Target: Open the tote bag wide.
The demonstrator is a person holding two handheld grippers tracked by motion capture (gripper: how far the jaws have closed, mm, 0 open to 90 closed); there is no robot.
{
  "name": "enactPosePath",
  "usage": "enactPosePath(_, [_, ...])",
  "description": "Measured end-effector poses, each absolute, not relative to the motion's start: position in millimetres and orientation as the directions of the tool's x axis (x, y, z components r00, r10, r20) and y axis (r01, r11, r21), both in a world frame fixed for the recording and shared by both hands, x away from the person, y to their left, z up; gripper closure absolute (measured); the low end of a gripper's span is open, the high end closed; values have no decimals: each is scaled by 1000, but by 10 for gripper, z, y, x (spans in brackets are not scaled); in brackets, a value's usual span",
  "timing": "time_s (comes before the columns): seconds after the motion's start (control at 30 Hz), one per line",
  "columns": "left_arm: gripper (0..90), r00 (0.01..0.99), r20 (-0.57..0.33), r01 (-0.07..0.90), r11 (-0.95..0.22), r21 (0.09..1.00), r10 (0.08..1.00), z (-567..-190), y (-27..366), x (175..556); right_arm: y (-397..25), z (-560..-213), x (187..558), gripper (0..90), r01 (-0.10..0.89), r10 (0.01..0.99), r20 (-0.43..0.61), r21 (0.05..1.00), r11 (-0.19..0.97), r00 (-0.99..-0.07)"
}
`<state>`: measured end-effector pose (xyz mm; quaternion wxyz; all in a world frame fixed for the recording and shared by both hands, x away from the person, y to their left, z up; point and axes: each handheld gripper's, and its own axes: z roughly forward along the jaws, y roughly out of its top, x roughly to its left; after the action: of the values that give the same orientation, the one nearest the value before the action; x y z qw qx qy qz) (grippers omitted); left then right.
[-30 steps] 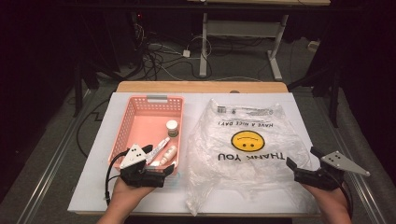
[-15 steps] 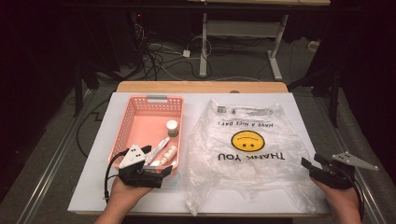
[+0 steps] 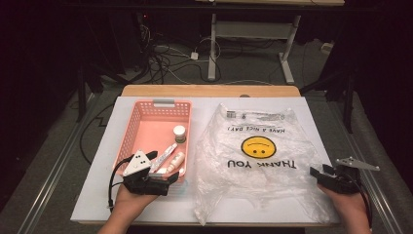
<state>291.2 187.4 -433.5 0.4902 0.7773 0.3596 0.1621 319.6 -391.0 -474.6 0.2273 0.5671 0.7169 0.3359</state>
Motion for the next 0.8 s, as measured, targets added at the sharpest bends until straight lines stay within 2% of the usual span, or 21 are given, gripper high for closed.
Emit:
enactPosePath(0.07, [0,693,-91,394,-269,879,716,-4332,1864,2916,-3901,-4745,3196,573,662,968,44,738,136,-248])
enactPosePath(0.27, [0,697,-99,392,-263,881,710,-4332,1861,2921,-3915,-4728,3141,895,671,957,56,725,157,-284])
enactPosePath(0.43, [0,695,-106,392,-251,885,711,-4321,1877,2922,-3859,-4665,3004,900,652,957,21,737,180,-288])
enactPosePath(0.57, [0,708,-120,393,-248,885,696,-4320,1877,2925,-3867,-4628,2890,900,651,956,65,745,145,-287])
enactPosePath(0.63, [0,714,-112,390,-260,883,692,-4328,1866,2926,-3844,-4572,2713,900,636,951,14,746,195,-307])
enactPosePath(0.77, [0,723,-90,375,-279,884,684,-4336,1832,2912,-3887,-4549,2511,900,628,953,20,756,184,-302])
enactPosePath(0.8, [0,726,-89,373,-282,884,682,-4335,1824,2910,-3911,-4562,2363,900,625,952,25,760,180,-304])
